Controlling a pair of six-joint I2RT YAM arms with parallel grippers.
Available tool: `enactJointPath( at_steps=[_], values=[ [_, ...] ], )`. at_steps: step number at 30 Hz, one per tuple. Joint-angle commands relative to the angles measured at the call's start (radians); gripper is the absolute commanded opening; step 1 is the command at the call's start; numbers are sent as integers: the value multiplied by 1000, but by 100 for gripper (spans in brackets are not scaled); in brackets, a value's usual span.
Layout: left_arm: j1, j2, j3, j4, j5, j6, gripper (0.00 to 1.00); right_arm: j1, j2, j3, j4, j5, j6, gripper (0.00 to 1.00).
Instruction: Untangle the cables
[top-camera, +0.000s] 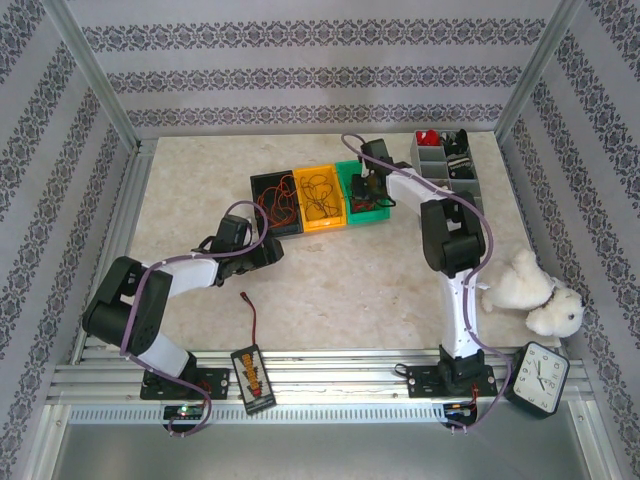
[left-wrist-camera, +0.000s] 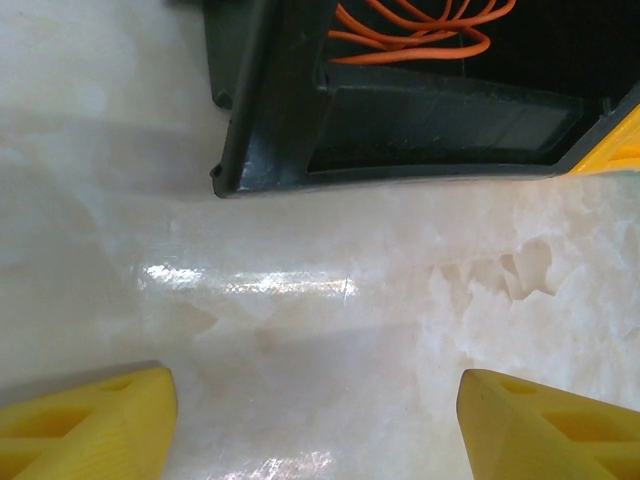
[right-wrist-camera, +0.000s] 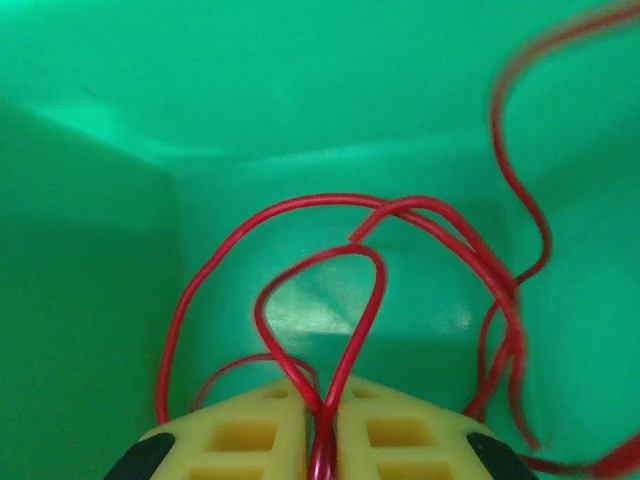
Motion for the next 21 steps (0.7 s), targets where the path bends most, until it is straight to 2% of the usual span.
enactJointPath(
  at_steps=[1,7,14,21],
  values=[
    [-8,43,37,16,22,15,75,4,53,50,-49,6,7,15],
    [-10,53,63,1,32,23,75,9,41,73,-51,-9,14,18],
    [-12,40,62,8,27,19,75,14,-106,36,-5,-9,46,43],
    [-20,23,54,16,13,19,76,10,-222,6,19,41,41,54]
  ],
)
